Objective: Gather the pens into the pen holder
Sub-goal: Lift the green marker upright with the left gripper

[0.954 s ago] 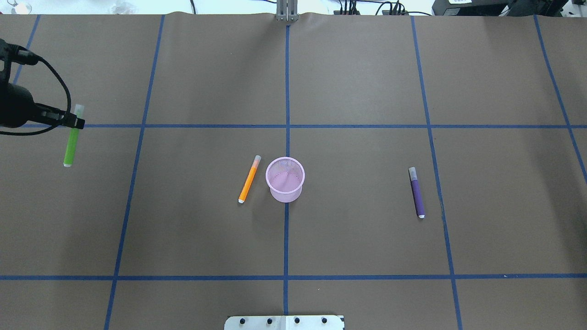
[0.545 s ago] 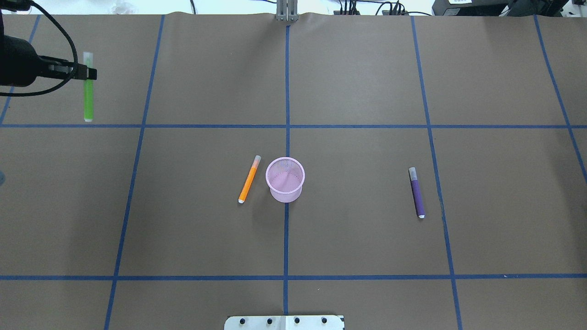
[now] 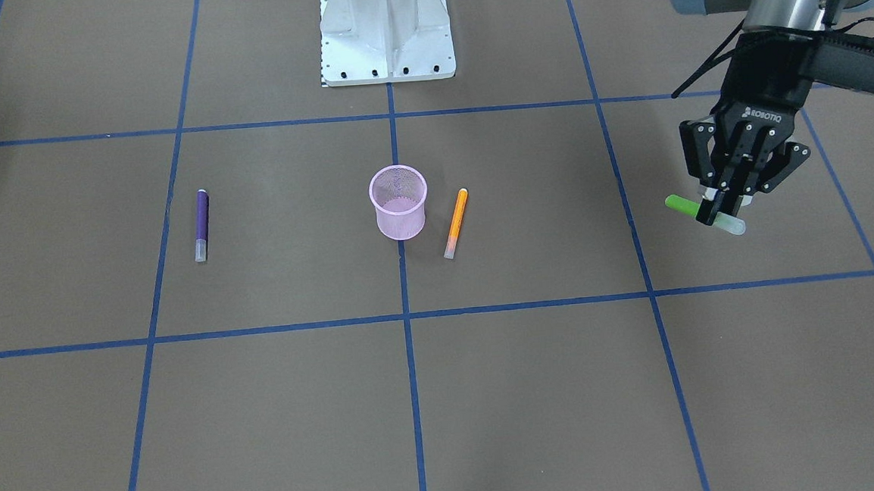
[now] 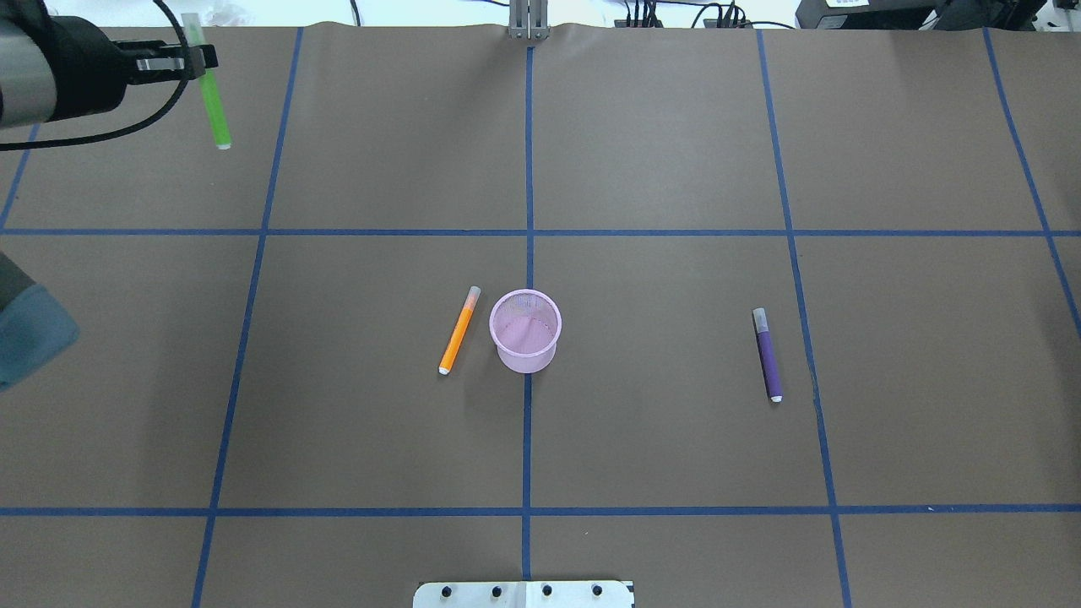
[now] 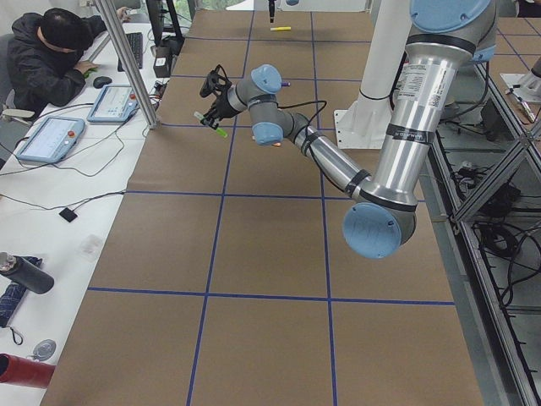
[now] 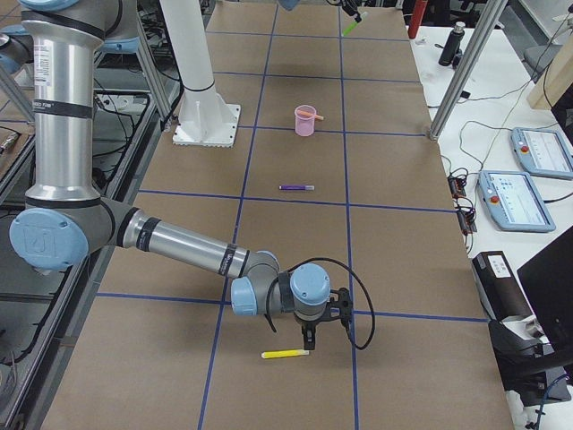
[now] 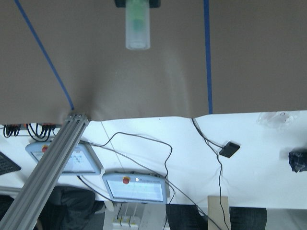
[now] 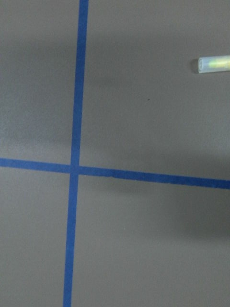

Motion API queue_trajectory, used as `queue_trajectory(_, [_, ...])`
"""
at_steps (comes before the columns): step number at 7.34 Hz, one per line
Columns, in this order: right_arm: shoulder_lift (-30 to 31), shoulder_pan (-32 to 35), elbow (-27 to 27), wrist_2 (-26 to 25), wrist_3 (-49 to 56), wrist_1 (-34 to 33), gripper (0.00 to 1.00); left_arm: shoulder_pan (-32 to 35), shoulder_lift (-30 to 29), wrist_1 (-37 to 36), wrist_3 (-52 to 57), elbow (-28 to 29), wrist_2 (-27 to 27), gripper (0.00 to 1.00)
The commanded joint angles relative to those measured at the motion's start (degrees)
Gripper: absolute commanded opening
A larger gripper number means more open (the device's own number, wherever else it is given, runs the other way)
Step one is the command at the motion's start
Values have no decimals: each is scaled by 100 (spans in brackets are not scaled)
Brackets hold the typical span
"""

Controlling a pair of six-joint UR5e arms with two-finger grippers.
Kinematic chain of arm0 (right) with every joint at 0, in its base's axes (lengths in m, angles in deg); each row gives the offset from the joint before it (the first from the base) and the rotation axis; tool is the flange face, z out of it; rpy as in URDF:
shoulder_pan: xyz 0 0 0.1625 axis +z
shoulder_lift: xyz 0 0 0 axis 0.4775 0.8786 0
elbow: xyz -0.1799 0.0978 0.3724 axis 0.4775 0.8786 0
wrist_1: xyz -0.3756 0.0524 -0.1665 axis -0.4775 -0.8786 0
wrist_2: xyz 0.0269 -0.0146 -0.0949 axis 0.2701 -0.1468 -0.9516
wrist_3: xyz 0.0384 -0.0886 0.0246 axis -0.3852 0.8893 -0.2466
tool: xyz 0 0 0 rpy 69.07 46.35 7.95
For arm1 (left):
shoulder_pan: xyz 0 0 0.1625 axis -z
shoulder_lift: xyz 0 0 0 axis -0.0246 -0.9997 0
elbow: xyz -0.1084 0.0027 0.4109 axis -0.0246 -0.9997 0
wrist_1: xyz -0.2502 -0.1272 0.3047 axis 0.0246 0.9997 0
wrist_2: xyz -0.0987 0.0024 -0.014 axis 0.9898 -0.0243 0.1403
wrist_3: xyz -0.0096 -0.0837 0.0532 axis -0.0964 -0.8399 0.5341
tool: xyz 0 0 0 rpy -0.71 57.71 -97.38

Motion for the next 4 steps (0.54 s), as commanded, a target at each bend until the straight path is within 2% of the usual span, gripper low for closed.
queue_trajectory(1, [-9,-4,341,-173,343,16,100,-699,-368,30,-118,250,-1045,0])
queue_trajectory(4, [-123,-13,833,-227,440,269,99,-738,-413,30,-110,295,-1085,0])
